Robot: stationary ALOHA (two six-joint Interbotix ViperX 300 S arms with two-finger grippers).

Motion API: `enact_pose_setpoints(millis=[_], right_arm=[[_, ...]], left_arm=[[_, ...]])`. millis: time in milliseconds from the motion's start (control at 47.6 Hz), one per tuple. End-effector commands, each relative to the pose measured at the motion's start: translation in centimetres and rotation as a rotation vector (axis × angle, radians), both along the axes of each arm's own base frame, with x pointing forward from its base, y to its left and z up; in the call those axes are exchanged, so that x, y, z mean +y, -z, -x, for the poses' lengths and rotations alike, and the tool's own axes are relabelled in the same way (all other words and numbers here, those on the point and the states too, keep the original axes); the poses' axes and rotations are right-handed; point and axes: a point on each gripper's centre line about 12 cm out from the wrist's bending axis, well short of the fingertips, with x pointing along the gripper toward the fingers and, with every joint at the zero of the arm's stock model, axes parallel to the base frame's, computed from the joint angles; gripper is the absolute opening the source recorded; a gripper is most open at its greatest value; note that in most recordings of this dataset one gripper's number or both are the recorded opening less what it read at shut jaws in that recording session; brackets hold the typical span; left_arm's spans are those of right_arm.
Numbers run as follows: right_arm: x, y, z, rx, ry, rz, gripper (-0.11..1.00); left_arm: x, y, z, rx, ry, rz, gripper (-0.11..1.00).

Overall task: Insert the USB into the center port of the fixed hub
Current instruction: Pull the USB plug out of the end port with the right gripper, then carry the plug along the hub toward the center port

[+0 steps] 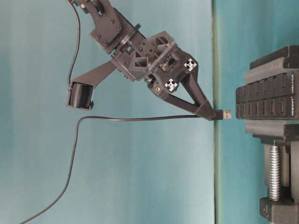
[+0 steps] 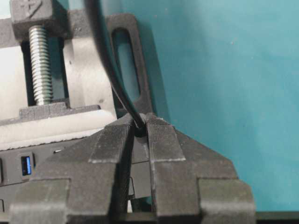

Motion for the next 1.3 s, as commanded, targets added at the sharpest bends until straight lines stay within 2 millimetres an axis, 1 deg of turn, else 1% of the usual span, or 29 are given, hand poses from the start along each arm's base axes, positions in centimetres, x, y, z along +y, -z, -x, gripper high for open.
enact_pose_setpoints(millis=[0,420,756,902,1280], right_arm=[[0.2,-2.1,-0.2,-0.058,0.002,0.001,0.09],[0.8,-3.3,0.2,-0.087,0.005,-0.015,0.09],[2.4,-3.9,0.6,-0.107,0.002,-0.057,0.09],[2.7,-3.8,0.6,-0.109,-0.001,-0.063,0.09],[2.8,-3.7,0.6,-0.103,-0.001,-0.065,0.09]], left_arm=[[0.0,-0.5,-0.1,-0.017,0.001,0.0,0.02],[0.0,-0.5,0.0,-0.014,0.001,0.001,0.02],[0.0,-0.5,0.0,-0.014,0.001,0.001,0.02],[0.0,-0.5,0.1,-0.012,0.001,0.001,0.02],[0.0,-0.6,0.1,-0.015,-0.001,0.001,0.02]])
